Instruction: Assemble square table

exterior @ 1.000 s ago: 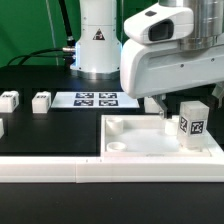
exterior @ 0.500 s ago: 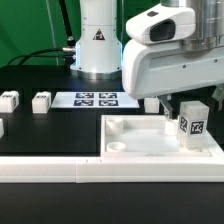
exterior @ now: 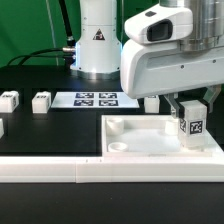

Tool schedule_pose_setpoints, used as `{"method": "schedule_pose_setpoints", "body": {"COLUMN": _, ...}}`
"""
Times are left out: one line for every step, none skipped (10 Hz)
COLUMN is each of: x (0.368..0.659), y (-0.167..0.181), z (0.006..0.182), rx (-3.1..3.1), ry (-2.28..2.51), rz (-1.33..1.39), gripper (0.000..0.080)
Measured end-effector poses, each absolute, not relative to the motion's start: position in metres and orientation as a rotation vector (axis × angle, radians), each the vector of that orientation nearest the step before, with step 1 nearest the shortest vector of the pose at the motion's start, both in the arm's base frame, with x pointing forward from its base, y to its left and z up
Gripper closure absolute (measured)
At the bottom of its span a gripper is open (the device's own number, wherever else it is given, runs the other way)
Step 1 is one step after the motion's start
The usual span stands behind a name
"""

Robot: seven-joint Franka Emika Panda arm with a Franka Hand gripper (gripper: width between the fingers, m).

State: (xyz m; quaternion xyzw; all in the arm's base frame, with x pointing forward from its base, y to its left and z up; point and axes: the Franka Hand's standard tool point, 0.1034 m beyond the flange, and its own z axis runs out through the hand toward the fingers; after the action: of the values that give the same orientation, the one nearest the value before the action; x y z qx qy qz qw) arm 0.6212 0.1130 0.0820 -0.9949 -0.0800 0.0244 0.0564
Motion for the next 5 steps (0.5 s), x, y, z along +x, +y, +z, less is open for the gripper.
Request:
{"method": "schedule_pose_setpoints", "body": {"x": 0.6208, "y": 0.1131, "z": 0.0816, "rx": -3.019, "ry": -0.229, "rz": 0.075, "gripper": 0.0508}}
{"method": "schedule_pose_setpoints", "body": {"x": 0.6211, "y": 0.114, "z": 0.0812, "rx": -3.029, "ry": -0.041, "rz": 0.057, "gripper": 0.0508}}
{"method": "schedule_pose_setpoints", "body": {"x": 0.6197, "y": 0.1147, "z": 0.081, "rx": -3.026, "ry": 0.185, "rz": 0.041, "gripper": 0.0508}}
{"method": "schedule_pose_setpoints", "body": {"x": 0.62, "y": 0.115, "z": 0.081, "rx": -3.013, "ry": 0.335, "rz": 0.043, "gripper": 0.0508}}
{"method": "schedule_pose_setpoints", "body": {"x": 0.62, "y": 0.1152, "z": 0.081, "rx": -2.994, "ry": 0.455, "rz": 0.05, "gripper": 0.0508}}
